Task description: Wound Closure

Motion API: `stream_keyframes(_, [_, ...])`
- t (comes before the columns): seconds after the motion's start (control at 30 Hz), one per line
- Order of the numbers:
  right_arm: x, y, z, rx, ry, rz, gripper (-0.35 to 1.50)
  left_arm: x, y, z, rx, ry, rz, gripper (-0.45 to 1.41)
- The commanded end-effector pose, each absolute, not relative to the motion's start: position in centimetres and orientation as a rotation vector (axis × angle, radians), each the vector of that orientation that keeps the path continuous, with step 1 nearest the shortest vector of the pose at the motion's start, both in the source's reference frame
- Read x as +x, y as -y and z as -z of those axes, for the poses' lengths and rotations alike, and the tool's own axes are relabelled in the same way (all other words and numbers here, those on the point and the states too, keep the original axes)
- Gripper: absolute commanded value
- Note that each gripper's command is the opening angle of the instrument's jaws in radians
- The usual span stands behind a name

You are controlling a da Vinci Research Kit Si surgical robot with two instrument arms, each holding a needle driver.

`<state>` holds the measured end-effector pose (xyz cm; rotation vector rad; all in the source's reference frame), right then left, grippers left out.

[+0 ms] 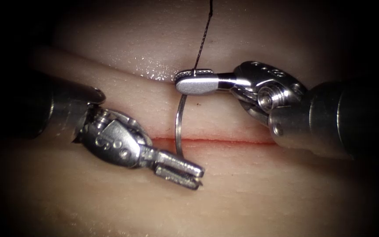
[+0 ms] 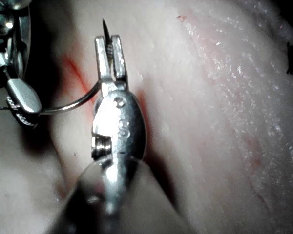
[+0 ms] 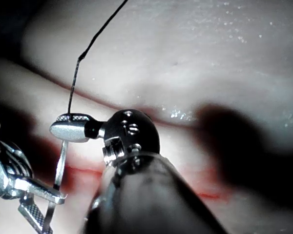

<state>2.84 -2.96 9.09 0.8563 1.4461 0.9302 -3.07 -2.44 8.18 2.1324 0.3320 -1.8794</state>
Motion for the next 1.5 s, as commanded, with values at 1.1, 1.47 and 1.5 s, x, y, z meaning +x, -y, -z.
stream_keyframes(1.1, [2.75,2.88,-9.06,0.785,-1.225,-1.079,-0.35,-3.00,2.46,-8.20,1.864,0.180,2.388,0.15])
stream_keyframes(1.47, [2.73,2.87,-9.04,0.809,-1.216,-1.104,-0.35,-3.04,2.51,-8.23,1.860,0.159,2.369,0.69])
stream_keyframes(1.5, [2.73,2.87,-9.04,0.814,-1.215,-1.108,-0.35,-3.04,2.51,-8.24,1.860,0.159,2.369,0.69])
